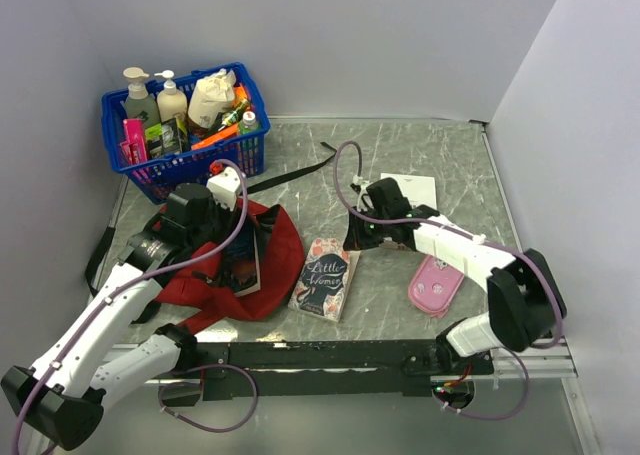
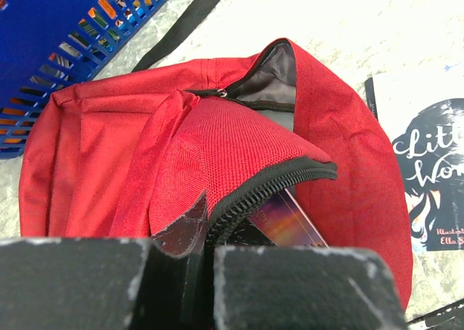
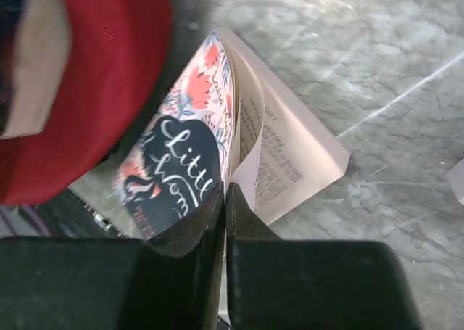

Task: Pack the student bag
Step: Pick up the book from the center of the board.

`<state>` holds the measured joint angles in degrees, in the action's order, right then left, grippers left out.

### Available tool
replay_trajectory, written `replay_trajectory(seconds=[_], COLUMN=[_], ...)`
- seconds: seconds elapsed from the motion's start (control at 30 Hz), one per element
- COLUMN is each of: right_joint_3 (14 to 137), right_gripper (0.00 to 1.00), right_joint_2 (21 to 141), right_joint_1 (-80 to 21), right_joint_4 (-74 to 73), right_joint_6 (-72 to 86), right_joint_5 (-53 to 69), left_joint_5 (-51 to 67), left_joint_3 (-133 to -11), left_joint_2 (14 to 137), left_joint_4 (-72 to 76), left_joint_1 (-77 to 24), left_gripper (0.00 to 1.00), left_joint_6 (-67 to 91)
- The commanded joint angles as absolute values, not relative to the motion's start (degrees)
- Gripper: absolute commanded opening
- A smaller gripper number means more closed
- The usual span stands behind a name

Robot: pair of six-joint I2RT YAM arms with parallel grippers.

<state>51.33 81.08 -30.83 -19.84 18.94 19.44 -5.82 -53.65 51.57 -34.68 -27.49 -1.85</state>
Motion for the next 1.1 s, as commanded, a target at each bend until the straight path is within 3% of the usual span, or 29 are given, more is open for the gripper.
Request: replay_trajectory(seconds=[0.0, 0.1, 0.2, 0.37, 0.7, 1.07], right_joint_3=[49.3, 46.4, 43.4, 37.9, 31.5, 35.3], right_gripper=[0.16, 0.29, 0.5, 0.59, 0.52, 0.51], right_joint_2=[83.1, 81.7, 80.6, 78.2, 76.1, 70.7], right_joint_1=[-30.8, -30.8, -30.8, -30.8, -30.8, -33.0], right_joint_4=[-16.9, -15.3, -13.8, -9.3, 5.9, 4.0], right_joint_6=[21.5, 22.7, 25.0, 30.8, 41.6, 45.5], right_joint_5=[15.5, 16.6, 17.8, 20.4, 27.4, 26.1], left_joint_5=[-5.4, -5.7, -5.7, -5.4, -5.5, -5.2], left_joint_3=[-54.9, -54.3, -54.1, -54.3, -53.1, -52.6], left_joint_2=[49.7, 49.0, 48.5, 48.2, 47.0, 46.2], left_joint_4=[-31.4, -31.5, -30.8, -30.8, -30.3, -29.7], left_joint_1=[-27.9, -27.9, -27.8, -27.8, -27.5, -27.3], left_gripper=[0.01, 0.01, 0.01, 0.01, 0.01, 0.01], left_joint_6=[-0.9, -1.1, -0.8, -0.6, -0.8, -0.8])
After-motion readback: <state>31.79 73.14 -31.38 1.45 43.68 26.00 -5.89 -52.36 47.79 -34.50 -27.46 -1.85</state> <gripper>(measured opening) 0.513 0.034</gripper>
